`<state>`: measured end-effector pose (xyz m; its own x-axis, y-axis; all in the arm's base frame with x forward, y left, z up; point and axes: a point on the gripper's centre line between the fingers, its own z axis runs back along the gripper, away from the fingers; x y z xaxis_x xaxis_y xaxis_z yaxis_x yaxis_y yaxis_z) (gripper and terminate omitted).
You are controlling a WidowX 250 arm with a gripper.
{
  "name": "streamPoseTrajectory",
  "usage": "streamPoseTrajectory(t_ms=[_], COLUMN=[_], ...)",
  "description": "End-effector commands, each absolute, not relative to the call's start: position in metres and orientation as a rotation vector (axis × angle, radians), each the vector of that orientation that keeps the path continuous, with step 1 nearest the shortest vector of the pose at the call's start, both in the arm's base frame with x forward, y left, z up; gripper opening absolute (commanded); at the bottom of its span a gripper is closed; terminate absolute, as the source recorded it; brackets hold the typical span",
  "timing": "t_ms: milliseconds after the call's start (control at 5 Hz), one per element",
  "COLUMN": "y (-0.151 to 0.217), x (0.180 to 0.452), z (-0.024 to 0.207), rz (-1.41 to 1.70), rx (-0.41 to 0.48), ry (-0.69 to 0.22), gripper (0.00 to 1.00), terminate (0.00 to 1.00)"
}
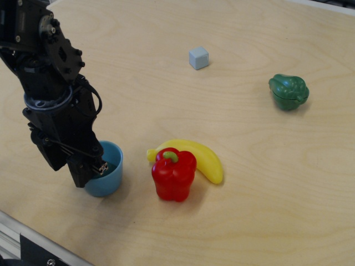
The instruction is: Take cucumber out of cup
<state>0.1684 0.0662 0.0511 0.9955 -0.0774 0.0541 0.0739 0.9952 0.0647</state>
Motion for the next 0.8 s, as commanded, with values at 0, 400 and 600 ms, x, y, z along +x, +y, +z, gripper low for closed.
streamPoseTrajectory(t_ms=[0, 400, 600], y=[0.071, 0.078, 0.079], x=[0.177, 0.181, 0.187], z=[0.058, 0.105, 0.13], rz=[-0.074, 0.017, 0.061], rx=[0.108, 0.12, 0.153], ry=[-0.083, -0.153, -0.182], gripper=[0.0, 0.0, 0.0], terminate=[0.0, 0.0, 0.0])
